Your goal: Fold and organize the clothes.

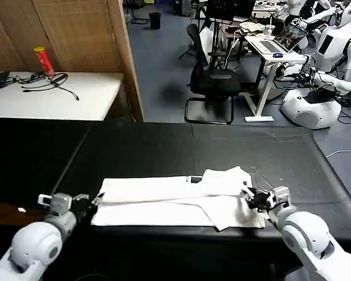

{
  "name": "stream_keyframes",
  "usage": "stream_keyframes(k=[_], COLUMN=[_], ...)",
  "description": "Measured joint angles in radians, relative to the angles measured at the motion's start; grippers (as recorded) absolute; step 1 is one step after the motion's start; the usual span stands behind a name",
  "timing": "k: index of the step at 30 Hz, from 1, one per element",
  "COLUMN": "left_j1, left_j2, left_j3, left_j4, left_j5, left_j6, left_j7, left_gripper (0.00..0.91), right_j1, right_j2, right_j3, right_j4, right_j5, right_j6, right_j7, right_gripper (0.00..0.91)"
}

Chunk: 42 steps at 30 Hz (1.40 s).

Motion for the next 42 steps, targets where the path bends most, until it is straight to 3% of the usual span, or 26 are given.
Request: stream_keyframes(k=[5, 9, 15, 17, 19, 22, 25, 26, 27, 28, 30, 33, 42], left_j1=[-0.054, -0.108, -0.183, -0.191, -0.195, -0.200, -0.206, -0.208, -0.208, -0.209, -0.209, -0.209, -0.240], left_j2=[-0.036, -0.069, -0.126, -0.133, -0.138, -0.145, -0.151, -0.152, -0.154, -0.155, -0.158, -0.164, -0.189], left_j3=[-0.002, 0.023, 0.053, 0.057, 0.061, 0.065, 0.066, 0.066, 0.067, 0.067, 0.067, 0.068, 0.099], left_j4=[0.033, 0.097, 0.207, 0.230, 0.245, 0.265, 0.283, 0.288, 0.292, 0.295, 0.298, 0.300, 0.327], left_j5=[-0.014, -0.057, -0.104, -0.107, -0.108, -0.105, -0.104, -0.104, -0.104, -0.103, -0.103, -0.101, -0.024], left_j6=[-0.011, -0.056, -0.070, -0.068, -0.064, -0.060, -0.058, -0.056, -0.053, -0.052, -0.050, -0.049, -0.077], left_j7=[-0.008, -0.009, -0.012, -0.010, -0.009, -0.007, -0.007, -0.006, -0.006, -0.004, 0.004, 0.012, 0.044], left_gripper=[0.878, 0.878, 0.878, 0.878, 0.878, 0.644, 0.312, 0.156, 0.039, 0.000, 0.000, 0.000, 0.000], right_j1=[0.086, 0.155, 0.226, 0.235, 0.240, 0.246, 0.246, 0.246, 0.246, 0.246, 0.247, 0.244, 0.219], right_j2=[0.071, 0.130, 0.198, 0.214, 0.226, 0.238, 0.248, 0.250, 0.252, 0.253, 0.257, 0.267, 0.326], right_j3=[-0.033, -0.062, -0.079, -0.083, -0.089, -0.092, -0.092, -0.092, -0.092, -0.091, -0.089, -0.084, -0.038], right_j4=[-0.090, -0.185, -0.289, -0.316, -0.335, -0.353, -0.364, -0.367, -0.369, -0.372, -0.378, -0.383, -0.387], right_j5=[-0.055, -0.070, -0.091, -0.098, -0.104, -0.113, -0.120, -0.122, -0.123, -0.124, -0.127, -0.137, -0.236], right_j6=[0.009, 0.056, 0.069, 0.069, 0.069, 0.068, 0.067, 0.068, 0.070, 0.072, 0.076, 0.095, 0.164], right_j7=[0.016, 0.018, 0.030, 0.032, 0.032, 0.033, 0.033, 0.033, 0.033, 0.033, 0.032, 0.031, 0.064], right_gripper=[0.878, 0.878, 0.878, 0.761, 0.741, 0.663, 0.566, 0.517, 0.449, 0.205, 0.088, 0.049, 0.029])
